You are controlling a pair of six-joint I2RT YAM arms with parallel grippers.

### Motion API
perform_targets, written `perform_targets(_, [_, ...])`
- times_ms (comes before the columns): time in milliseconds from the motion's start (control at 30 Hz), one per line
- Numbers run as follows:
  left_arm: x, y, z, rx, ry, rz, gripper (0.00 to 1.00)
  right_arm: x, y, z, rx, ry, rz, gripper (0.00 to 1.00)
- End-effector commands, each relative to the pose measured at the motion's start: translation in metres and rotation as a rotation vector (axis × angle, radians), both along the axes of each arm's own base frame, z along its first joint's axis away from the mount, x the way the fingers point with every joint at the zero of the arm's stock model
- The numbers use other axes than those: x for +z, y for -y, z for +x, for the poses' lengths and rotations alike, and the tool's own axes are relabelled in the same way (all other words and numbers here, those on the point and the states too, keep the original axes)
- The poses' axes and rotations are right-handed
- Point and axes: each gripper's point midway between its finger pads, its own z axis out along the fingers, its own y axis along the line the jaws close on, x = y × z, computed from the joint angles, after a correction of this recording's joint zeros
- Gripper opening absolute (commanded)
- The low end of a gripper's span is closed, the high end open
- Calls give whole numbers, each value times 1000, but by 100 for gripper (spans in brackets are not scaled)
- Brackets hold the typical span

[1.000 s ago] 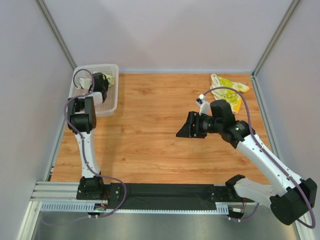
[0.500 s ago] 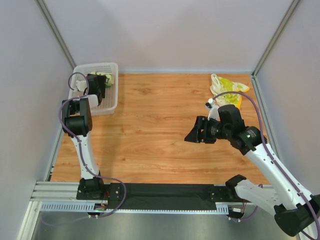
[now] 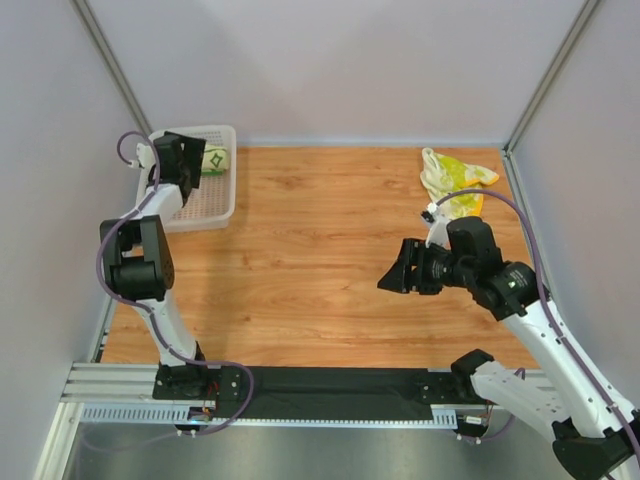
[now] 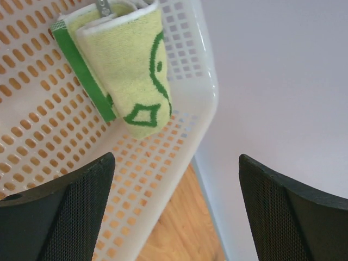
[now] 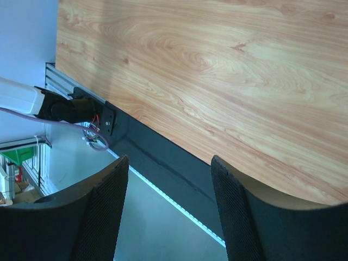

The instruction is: Roll the towels

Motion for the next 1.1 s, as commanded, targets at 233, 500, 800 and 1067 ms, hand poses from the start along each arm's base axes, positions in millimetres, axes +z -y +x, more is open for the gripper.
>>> perform_targets(233, [28,36,-77,-143,17,-96,100,2,11,14,1,56,-79,64])
perform_targets(500, [31,71,-176,-370,-8,34,99,-6,20,51,-54,40,-86,65])
perform_targets(800, [40,97,-310,-667,-159,287,96,-30,35,109,-184,-78,-60,64])
perform_targets(1067, [46,82,-391,-747,-205,581,98,-52,58,170,-361,-35,-197,65])
